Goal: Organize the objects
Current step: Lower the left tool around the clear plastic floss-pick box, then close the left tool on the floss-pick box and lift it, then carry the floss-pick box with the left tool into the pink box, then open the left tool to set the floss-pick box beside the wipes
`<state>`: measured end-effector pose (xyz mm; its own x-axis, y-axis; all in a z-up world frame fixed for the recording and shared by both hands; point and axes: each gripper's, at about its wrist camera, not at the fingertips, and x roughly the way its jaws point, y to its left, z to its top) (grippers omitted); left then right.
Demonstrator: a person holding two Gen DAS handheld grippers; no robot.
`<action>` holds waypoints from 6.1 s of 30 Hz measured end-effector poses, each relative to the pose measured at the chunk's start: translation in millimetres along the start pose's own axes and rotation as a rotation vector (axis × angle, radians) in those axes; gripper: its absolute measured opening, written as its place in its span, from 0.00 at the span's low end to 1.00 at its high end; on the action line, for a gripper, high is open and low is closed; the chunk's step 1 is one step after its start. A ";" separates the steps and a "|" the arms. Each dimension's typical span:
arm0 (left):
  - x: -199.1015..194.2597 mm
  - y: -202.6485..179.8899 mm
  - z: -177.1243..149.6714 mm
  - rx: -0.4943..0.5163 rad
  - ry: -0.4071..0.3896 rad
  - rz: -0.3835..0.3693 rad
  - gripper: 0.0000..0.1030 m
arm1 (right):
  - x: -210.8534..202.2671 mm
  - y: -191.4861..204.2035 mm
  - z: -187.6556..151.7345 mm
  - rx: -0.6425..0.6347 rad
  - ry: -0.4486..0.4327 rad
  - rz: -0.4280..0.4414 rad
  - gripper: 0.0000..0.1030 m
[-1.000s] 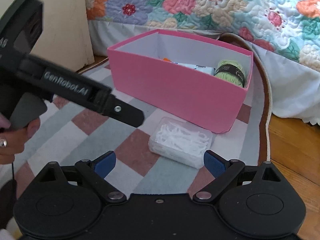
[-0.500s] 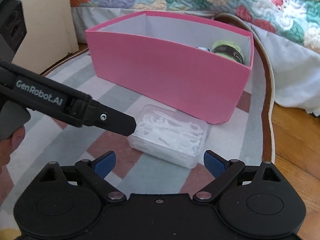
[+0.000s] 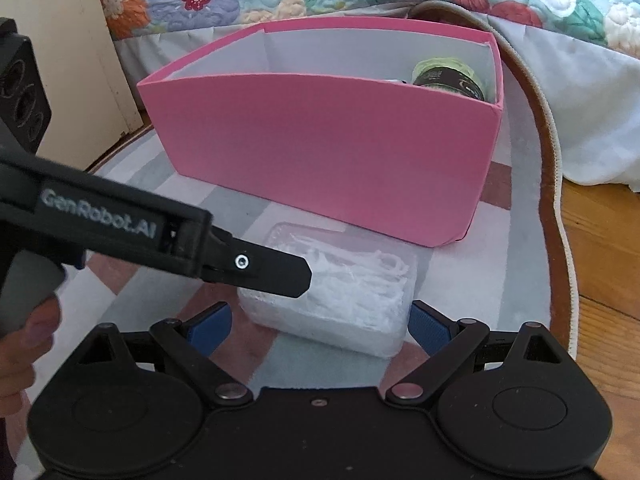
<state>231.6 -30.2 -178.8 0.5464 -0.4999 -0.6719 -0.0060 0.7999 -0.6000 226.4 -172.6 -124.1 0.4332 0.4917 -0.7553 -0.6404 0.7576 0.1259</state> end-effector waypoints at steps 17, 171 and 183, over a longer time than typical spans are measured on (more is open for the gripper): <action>-35.5 21.1 -14.7 -0.097 0.091 0.053 0.36 | -7.0 22.7 -1.8 0.055 0.053 0.137 0.95; -21.4 6.1 173.5 0.150 0.066 0.505 0.27 | 95.5 5.4 176.2 0.211 0.144 0.159 0.36; -44.4 4.4 170.9 0.117 0.016 0.467 0.28 | 105.4 22.5 172.6 0.155 0.144 0.152 0.36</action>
<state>350.4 52.2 -77.5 0.4951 -0.0825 -0.8649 -0.1530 0.9716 -0.1803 367.2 -29.6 -89.8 0.2375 0.5468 -0.8029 -0.5816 0.7421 0.3334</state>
